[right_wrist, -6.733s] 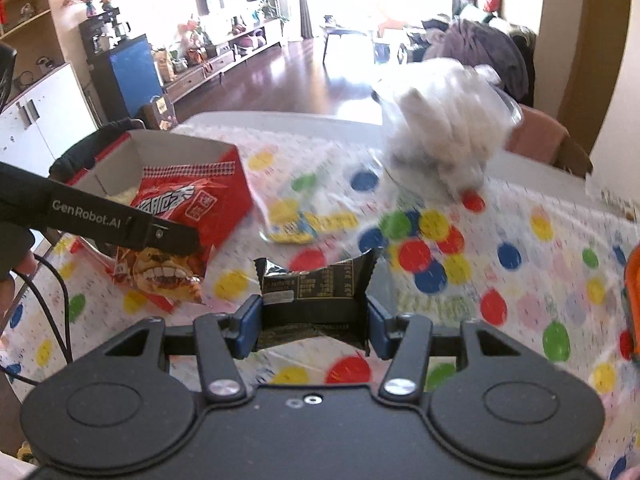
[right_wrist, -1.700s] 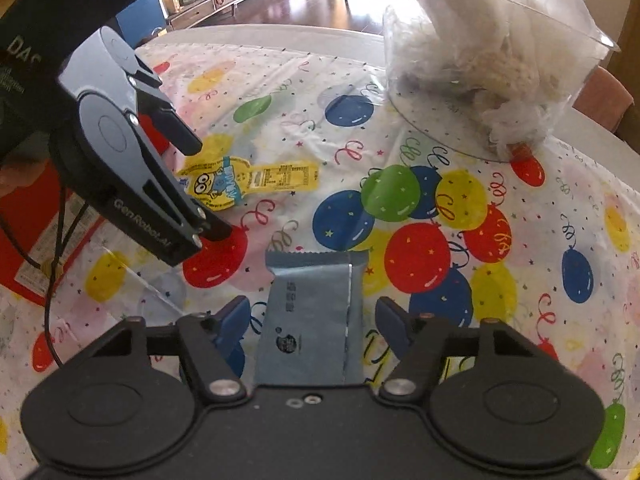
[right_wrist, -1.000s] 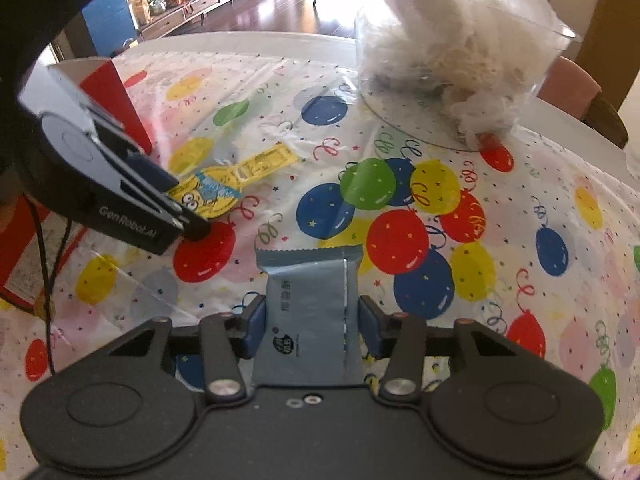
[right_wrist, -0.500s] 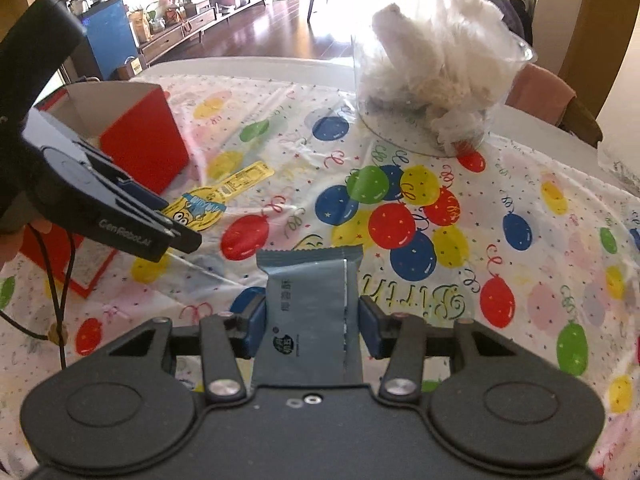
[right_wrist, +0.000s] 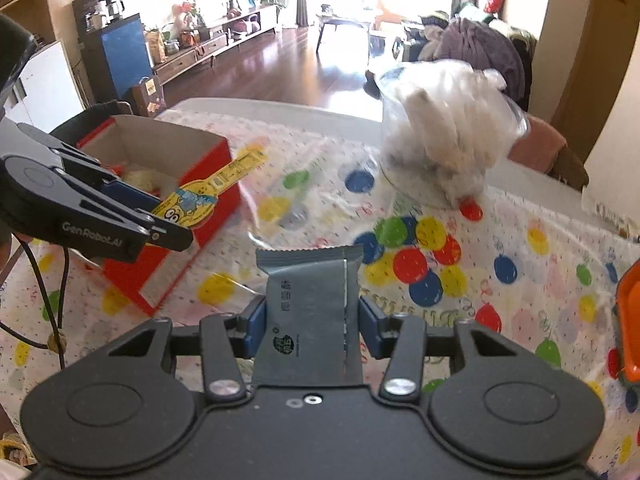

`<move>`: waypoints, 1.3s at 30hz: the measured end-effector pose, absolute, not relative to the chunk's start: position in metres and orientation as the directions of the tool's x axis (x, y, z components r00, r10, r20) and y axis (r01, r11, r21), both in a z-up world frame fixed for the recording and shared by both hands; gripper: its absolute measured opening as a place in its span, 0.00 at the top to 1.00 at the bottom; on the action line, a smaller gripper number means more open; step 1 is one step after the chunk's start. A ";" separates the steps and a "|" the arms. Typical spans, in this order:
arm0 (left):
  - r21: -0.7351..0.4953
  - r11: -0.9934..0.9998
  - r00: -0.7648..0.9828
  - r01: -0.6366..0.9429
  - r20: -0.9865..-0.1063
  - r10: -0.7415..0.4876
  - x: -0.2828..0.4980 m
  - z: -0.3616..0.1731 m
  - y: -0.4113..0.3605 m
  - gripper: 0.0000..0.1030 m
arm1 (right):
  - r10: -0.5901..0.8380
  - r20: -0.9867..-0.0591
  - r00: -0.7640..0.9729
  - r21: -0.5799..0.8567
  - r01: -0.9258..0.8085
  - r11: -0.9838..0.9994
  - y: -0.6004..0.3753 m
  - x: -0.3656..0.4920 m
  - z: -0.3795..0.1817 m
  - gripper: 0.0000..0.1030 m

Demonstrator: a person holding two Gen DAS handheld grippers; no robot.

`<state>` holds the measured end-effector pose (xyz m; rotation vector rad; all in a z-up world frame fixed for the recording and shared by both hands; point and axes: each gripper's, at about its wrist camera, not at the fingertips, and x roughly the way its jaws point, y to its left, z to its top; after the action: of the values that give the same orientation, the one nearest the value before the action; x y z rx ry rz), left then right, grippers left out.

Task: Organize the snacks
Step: 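Lift both packets and carry them over the red box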

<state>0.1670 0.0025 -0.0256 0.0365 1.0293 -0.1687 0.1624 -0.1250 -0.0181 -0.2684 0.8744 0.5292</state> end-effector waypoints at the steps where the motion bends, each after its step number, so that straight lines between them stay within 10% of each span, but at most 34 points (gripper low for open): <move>1: -0.052 0.987 0.511 0.150 -0.851 -0.123 0.163 -0.021 0.009 0.57 | 0.331 -0.781 0.530 -0.016 -0.546 0.837 -0.121 0.160 -0.014 0.55; 39: 0.049 0.998 0.474 -0.038 -0.878 0.061 0.146 -0.055 0.226 0.57 | 0.337 -0.832 0.441 0.000 -0.607 0.795 0.122 0.198 -0.055 0.55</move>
<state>0.1460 0.2260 -0.0555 0.0238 1.0751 0.0606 0.1983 0.1224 -0.0553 -0.3198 0.9465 0.5986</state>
